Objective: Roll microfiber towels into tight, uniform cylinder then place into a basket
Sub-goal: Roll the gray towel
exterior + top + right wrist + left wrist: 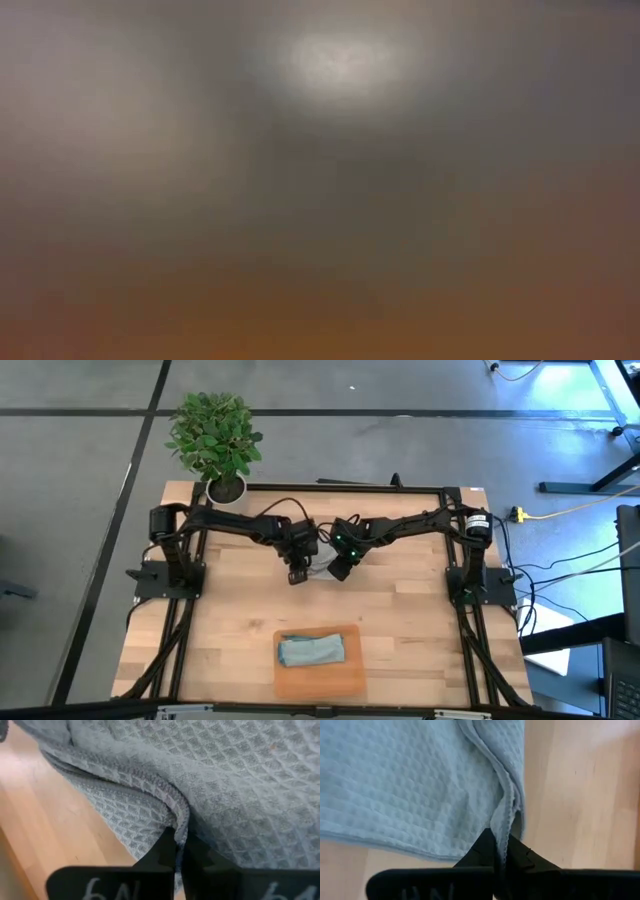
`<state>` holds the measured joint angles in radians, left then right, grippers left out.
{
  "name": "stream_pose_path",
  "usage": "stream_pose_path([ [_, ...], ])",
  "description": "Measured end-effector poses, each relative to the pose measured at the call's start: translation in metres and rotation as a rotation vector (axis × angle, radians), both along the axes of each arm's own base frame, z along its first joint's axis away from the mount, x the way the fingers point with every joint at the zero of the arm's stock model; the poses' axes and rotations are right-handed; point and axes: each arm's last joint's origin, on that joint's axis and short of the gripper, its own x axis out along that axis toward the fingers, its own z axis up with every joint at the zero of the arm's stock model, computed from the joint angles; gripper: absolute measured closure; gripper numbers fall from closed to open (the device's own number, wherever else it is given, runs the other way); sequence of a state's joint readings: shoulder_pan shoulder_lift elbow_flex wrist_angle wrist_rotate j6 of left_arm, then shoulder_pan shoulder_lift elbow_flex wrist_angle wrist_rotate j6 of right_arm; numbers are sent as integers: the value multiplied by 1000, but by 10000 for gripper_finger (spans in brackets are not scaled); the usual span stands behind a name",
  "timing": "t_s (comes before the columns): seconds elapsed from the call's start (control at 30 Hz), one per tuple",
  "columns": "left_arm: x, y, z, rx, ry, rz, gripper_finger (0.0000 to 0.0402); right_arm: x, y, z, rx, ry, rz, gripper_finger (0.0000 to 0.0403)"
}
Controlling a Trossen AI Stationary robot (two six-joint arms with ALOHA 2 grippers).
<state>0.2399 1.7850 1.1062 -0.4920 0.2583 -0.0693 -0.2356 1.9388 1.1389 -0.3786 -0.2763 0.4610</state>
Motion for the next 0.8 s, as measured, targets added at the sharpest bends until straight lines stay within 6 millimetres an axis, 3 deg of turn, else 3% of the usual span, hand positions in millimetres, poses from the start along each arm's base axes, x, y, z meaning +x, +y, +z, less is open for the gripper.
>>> stream_pose_path([
  [0.17, 2, 4, 5, 63, -44, -10, 401, 0, 0, 0, 1, -2, 2, 393],
  [0.57, 9, 7, -24, 62, 29, -23, 401, 1, 1, 0, 10, -10, 5, 390],
  [0.8, 8, 7, -25, 69, 39, -44, 401, -1, -5, 1, 36, -14, 17, 338],
])
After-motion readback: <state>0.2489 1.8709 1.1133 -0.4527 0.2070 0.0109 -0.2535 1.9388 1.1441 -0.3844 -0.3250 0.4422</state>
